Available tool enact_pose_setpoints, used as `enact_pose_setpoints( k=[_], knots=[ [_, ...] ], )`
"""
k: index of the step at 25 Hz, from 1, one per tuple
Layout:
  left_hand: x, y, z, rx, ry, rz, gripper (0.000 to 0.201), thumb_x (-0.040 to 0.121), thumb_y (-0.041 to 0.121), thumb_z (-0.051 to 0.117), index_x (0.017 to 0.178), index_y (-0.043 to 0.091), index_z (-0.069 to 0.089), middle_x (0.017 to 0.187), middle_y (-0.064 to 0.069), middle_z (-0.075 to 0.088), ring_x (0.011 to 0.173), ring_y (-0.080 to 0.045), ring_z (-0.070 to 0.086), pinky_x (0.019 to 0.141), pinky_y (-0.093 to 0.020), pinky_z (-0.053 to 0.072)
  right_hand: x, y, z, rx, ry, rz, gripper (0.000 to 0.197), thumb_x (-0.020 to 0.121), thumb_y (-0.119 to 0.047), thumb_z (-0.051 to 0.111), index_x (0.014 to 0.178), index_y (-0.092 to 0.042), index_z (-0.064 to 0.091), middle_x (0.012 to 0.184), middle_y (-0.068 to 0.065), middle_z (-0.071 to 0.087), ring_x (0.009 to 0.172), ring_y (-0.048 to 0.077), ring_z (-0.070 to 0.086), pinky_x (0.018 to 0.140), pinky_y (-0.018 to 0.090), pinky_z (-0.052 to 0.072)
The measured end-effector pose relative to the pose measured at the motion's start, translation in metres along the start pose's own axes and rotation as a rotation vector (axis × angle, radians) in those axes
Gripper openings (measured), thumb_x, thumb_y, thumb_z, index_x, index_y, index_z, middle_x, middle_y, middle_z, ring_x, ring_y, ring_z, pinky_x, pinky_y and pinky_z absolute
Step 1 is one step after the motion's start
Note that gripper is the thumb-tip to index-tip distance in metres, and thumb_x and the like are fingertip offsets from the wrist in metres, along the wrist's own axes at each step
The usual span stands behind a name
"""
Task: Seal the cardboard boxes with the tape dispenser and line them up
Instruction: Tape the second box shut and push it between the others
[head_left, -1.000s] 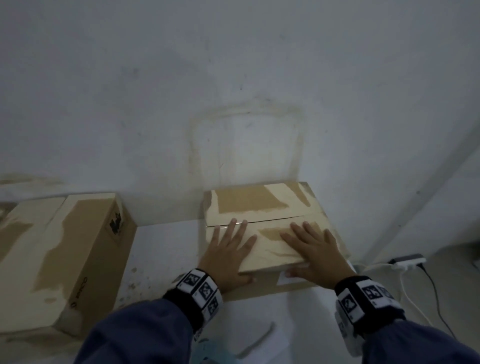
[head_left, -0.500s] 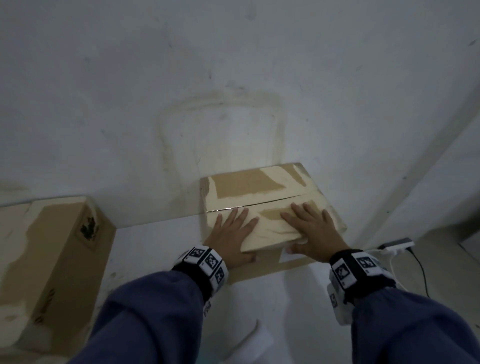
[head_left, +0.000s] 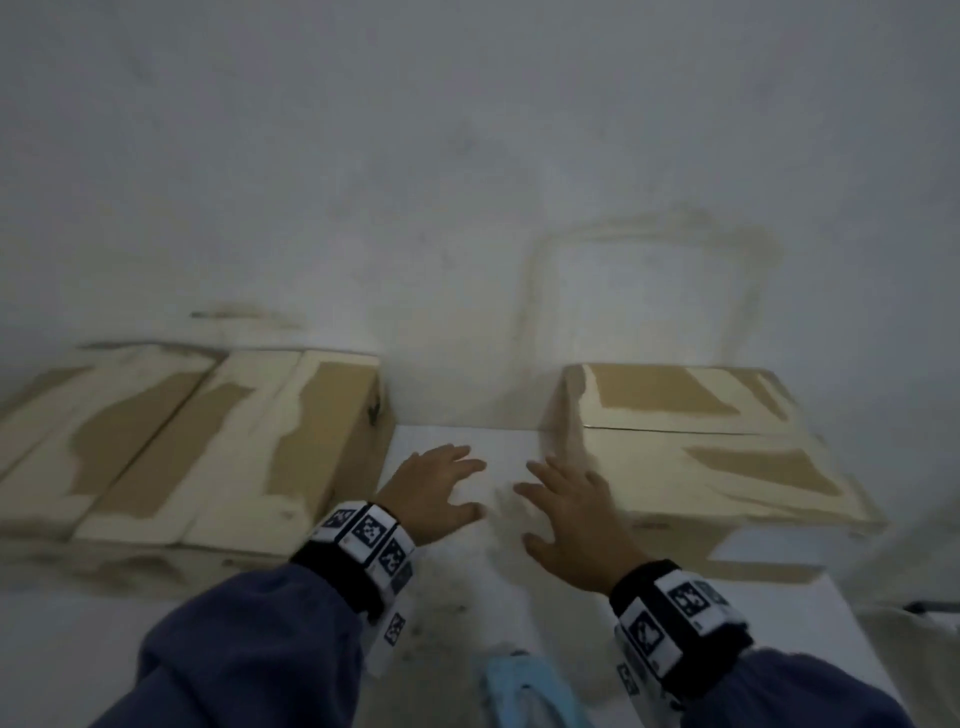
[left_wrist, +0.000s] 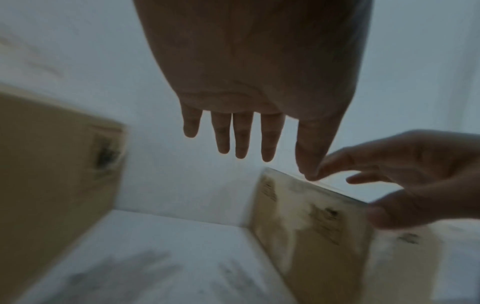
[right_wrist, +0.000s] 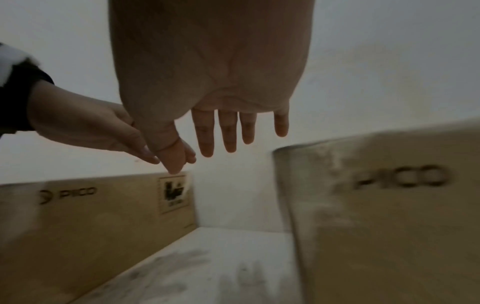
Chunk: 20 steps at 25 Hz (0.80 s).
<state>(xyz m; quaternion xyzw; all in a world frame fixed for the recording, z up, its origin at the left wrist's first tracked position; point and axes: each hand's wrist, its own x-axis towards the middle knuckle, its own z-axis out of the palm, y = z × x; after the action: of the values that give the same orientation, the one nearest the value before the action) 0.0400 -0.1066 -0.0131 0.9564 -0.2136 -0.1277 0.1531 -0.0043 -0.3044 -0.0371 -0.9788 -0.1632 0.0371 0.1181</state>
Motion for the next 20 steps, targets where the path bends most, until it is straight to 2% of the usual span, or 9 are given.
enact_pose_setpoints(
  k=[3,6,7,9,11,15,16,17,20],
  knots=[
    [-0.061,-0.080,-0.028,0.030,0.036,-0.165,0.088,0.078,0.061,0.058,0.150,0.026,0.020,0.160,0.002,0.008,0.148,-0.017,0.007,0.120,-0.038,0.010,0.035,-0.071,0.013,-0.001,-0.162,-0.124,0.062,0.092,-0.047,0.047,0.146,-0.025,0.027,0.160,-0.001,0.012,0.148,0.019,0.005,0.116,0.048,0.008],
    [-0.112,-0.146,-0.042,0.136,-0.050,-0.286,0.124,0.053,0.086,0.051,0.151,0.030,-0.001,0.159,0.001,-0.013,0.147,-0.019,-0.014,0.118,-0.048,-0.003,0.066,-0.141,0.025,0.004,-0.220,-0.238,0.075,0.088,-0.053,0.052,0.149,-0.028,0.016,0.161,0.000,0.004,0.147,0.020,0.009,0.115,0.048,0.014],
    [-0.124,-0.163,-0.043,0.193,-0.084,-0.312,0.128,0.051,0.088,0.051,0.150,0.031,-0.007,0.158,-0.001,-0.019,0.146,-0.022,-0.018,0.117,-0.051,-0.006,0.074,-0.162,0.030,0.007,-0.227,-0.260,0.079,0.086,-0.054,0.054,0.149,-0.030,0.013,0.161,0.001,0.001,0.146,0.022,0.010,0.114,0.048,0.017],
    [-0.139,-0.190,-0.041,0.293,-0.128,-0.331,0.123,0.062,0.075,0.061,0.148,0.031,-0.015,0.156,-0.005,-0.025,0.145,-0.027,-0.021,0.116,-0.054,-0.006,0.082,-0.194,0.044,-0.005,-0.250,-0.266,0.084,0.083,-0.057,0.054,0.149,-0.033,0.008,0.161,0.002,-0.006,0.145,0.026,0.010,0.112,0.051,0.020],
    [-0.145,-0.204,-0.035,0.348,-0.144,-0.303,0.116,0.070,0.067,0.062,0.148,0.030,-0.015,0.157,-0.007,-0.022,0.146,-0.030,-0.016,0.116,-0.053,-0.001,0.082,-0.211,0.057,-0.038,-0.251,-0.232,0.082,0.085,-0.057,0.052,0.149,-0.034,0.006,0.160,0.002,-0.010,0.144,0.029,0.012,0.110,0.053,0.024],
    [-0.140,-0.216,-0.036,0.471,-0.057,-0.222,0.100,0.076,0.066,0.057,0.150,0.033,-0.003,0.158,-0.008,0.003,0.143,-0.031,0.010,0.112,-0.048,0.020,0.074,-0.207,0.063,-0.094,-0.118,-0.200,0.060,0.096,-0.034,0.042,0.148,-0.030,0.014,0.161,0.003,-0.002,0.139,0.028,0.027,0.105,0.046,0.032],
    [-0.136,-0.216,-0.037,0.506,-0.040,-0.193,0.100,0.075,0.067,0.056,0.150,0.033,-0.002,0.157,-0.008,0.007,0.141,-0.031,0.014,0.111,-0.047,0.022,0.071,-0.202,0.063,-0.092,-0.103,-0.197,0.057,0.096,-0.030,0.041,0.148,-0.029,0.016,0.161,0.003,0.001,0.138,0.027,0.029,0.104,0.045,0.032],
    [-0.132,-0.214,-0.036,0.533,-0.037,-0.158,0.101,0.075,0.069,0.055,0.150,0.033,-0.003,0.157,-0.009,0.005,0.142,-0.031,0.012,0.112,-0.047,0.020,0.068,-0.197,0.061,-0.080,-0.098,-0.195,0.055,0.097,-0.027,0.040,0.147,-0.028,0.018,0.161,0.004,0.002,0.138,0.027,0.030,0.103,0.044,0.033],
    [-0.124,-0.198,-0.024,0.519,-0.087,-0.061,0.101,0.077,0.073,0.047,0.148,0.034,-0.014,0.157,-0.007,-0.021,0.146,-0.030,-0.012,0.117,-0.051,0.001,0.057,-0.178,0.057,-0.021,-0.088,-0.198,0.049,0.098,-0.021,0.038,0.146,-0.024,0.026,0.161,0.006,0.006,0.135,0.028,0.036,0.102,0.040,0.036]
  ],
)
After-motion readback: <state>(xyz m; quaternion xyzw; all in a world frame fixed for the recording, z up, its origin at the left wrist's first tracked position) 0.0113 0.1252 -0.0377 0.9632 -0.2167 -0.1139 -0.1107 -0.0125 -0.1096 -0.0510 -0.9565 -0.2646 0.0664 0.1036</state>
